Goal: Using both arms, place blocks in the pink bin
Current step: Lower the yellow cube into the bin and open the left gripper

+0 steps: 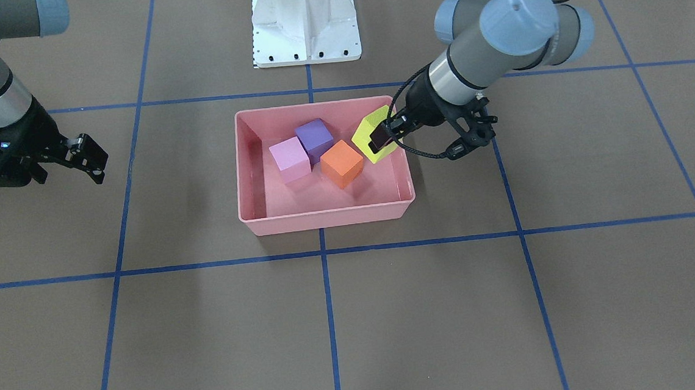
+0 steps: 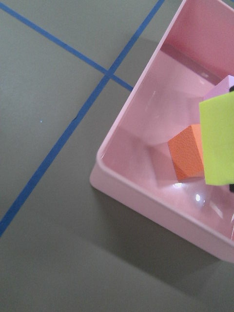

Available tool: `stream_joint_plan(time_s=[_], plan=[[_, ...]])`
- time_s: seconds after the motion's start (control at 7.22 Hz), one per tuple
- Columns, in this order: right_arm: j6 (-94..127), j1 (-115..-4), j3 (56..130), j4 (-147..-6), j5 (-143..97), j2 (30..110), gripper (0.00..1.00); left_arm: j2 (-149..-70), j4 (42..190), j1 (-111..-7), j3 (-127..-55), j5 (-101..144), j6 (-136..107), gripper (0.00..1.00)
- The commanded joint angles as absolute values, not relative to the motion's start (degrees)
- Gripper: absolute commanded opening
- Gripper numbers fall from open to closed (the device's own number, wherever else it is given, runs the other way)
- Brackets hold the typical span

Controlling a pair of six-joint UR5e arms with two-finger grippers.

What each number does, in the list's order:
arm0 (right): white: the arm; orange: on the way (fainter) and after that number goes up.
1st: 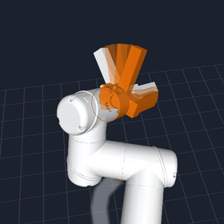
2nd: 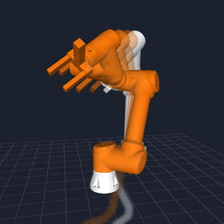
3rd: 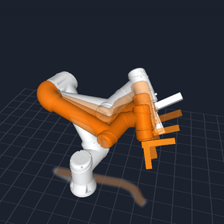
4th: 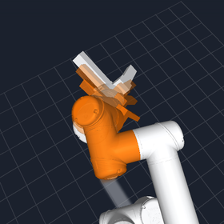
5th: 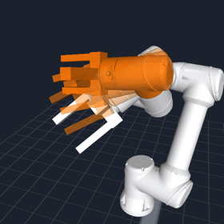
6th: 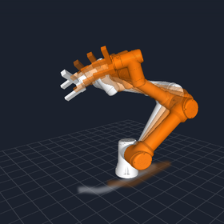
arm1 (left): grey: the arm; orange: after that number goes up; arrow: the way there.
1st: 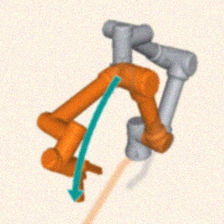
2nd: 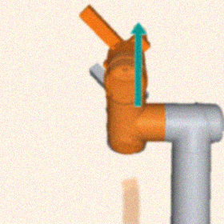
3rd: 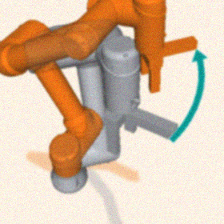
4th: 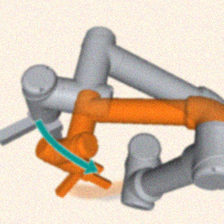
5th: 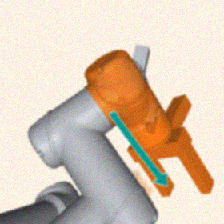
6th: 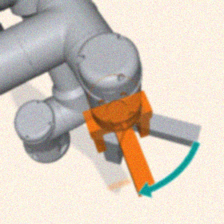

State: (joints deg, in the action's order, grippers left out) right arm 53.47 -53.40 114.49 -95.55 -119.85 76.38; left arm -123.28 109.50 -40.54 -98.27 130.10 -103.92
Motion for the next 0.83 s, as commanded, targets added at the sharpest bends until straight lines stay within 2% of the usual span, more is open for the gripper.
stream_joint_plan(time_s=[0.0,0.28,0.42,0.55,0.69], plan=[[53.4,-53.4,114.0,-95.5,-120.1,76.1,0.99,-122.8,107.8,-35.3,-99.3,124.0,-104.1,0.07],[53.5,-53.4,114.0,-95.5,-120.4,76.0,0.99,-122.6,103.6,-33.7,-99.5,123.8,-104.1,0.17],[53.6,-53.4,114.0,-95.5,-120.4,75.9,0.99,-122.3,101.9,-33.6,-100.4,123.7,-103.8,0.26],[53.6,-53.4,114.0,-95.5,-120.5,75.9,0.99,-121.5,101.8,-33.7,-101.2,123.7,-103.8,0.67],[53.6,-53.4,114.0,-95.5,-120.5,75.9,0.99,-121.4,101.3,-33.7,-101.5,123.7,-103.8,0.89]])
